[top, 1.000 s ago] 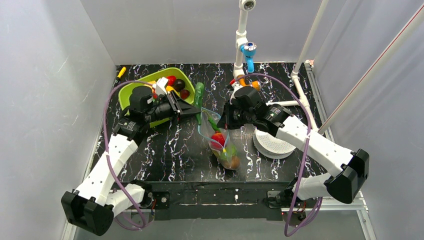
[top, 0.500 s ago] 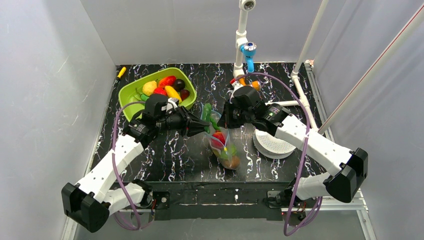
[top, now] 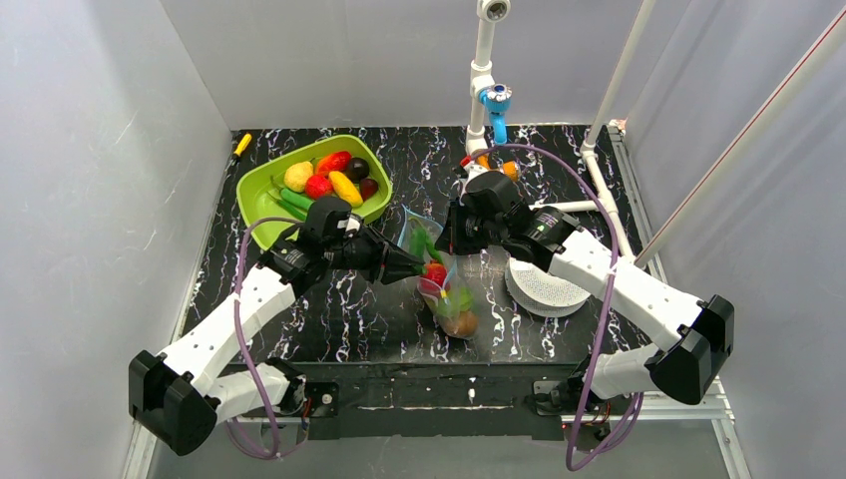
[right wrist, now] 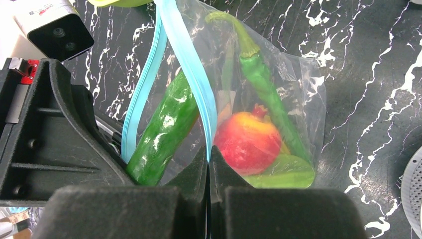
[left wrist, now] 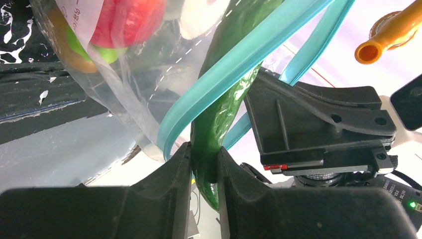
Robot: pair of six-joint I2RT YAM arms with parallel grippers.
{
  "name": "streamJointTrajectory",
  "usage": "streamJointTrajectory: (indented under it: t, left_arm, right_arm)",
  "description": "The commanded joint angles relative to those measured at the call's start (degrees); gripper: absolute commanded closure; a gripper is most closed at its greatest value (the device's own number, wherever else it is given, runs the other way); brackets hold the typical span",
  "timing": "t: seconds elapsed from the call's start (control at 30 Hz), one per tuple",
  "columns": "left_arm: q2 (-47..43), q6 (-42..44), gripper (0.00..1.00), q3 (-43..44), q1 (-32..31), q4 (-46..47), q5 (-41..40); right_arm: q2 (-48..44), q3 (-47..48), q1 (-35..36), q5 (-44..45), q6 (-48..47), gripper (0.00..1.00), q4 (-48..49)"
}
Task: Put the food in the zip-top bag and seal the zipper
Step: Place the fake vegetable in the zipper food storage bag, then pick up the fake vegetable from the bin.
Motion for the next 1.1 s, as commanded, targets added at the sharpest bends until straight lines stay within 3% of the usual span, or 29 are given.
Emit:
streamJointTrajectory:
  t: [0.0, 0.17, 0.3, 0.33, 0.37, 0.4, 0.43, 0.5, 0.53, 0.6, 0.63, 0.7, 0.73, 0.87, 1.07]
  left_arm:
    - [-0.5, -1.3, 1.0, 1.9, -0.6, -1.8, -2.8]
    - [-0.9, -2.9, 0.8, 1.1, -0.6, -0.4, -8.3]
    - [0.6, -2.1, 0.75, 1.3, -0.6, 2.6, -9.6]
    - [1.6, 0.0, 0.64, 2.4, -0.6, 3.1, -9.5]
    - [2.5, 1.9, 0.38, 3.5, -0.6, 3.0, -8.4]
    - [2.2, 3.6, 0.22, 3.5, -0.6, 3.7, -8.1]
    - [1.9, 5.5, 0.18, 3.6, -0.6, 4.2, -8.1]
    - [0.5, 10.8, 0.11, 3.0, -0.6, 6.8, -7.3]
    - [0.1, 11.0, 0.11, 0.3, -0.3, 15.3, -2.6]
    - [1.1, 11.5, 0.12, -0.8, 1.0, 23.8, 2.9]
    - [1.4, 13.5, 0.11, 0.5, 1.5, 23.7, 3.8]
    - [1.2, 26.9, 0.09, 7.3, 3.2, 14.7, 3.8]
    - [0.2, 34.6, 0.08, 11.1, 3.6, 6.5, 0.8]
    - [-2.4, 52.4, 0.08, 18.5, 3.7, -9.4, -15.2]
    - [-8.4, 65.6, 0.02, 15.4, 3.7, -15.8, -48.5]
  right_arm:
    - [-0.8, 1.2, -0.3, -0.3, -0.5, 0.99, 3.7]
    - [-0.9, 1.3, -0.2, -3.3, -0.3, 0.99, 3.9]
    - [-1.3, 1.1, -0.2, -4.3, -0.1, 0.99, 4.1]
    - [-1.5, 1.0, -0.2, -4.3, -0.1, 0.99, 4.0]
    - [-2.0, 0.6, -0.2, -4.0, 0.0, 0.99, 3.9]
    - [-2.7, 0.0, -0.2, -3.6, 0.0, 0.99, 4.1]
    - [-3.0, -0.4, -0.2, -3.3, 0.0, 0.99, 4.4]
    - [-3.1, -0.6, -0.2, -3.1, -0.2, 0.99, 4.5]
    - [-3.1, -0.4, -0.2, -3.2, -0.2, 0.99, 4.1]
    - [-3.6, -0.2, -0.2, -2.8, -0.7, 0.99, 3.3]
    - [-3.9, -0.3, -0.2, -2.6, -0.9, 0.99, 3.2]
    - [-4.5, -0.8, -0.2, -2.3, -0.9, 0.99, 3.1]
    - [-4.8, -1.0, -0.2, -2.3, -0.9, 0.99, 3.0]
    - [-5.0, -1.5, -0.2, -2.3, -0.6, 0.99, 3.0]
    - [-4.6, -1.2, -0.1, -2.4, -0.6, 0.99, 2.8]
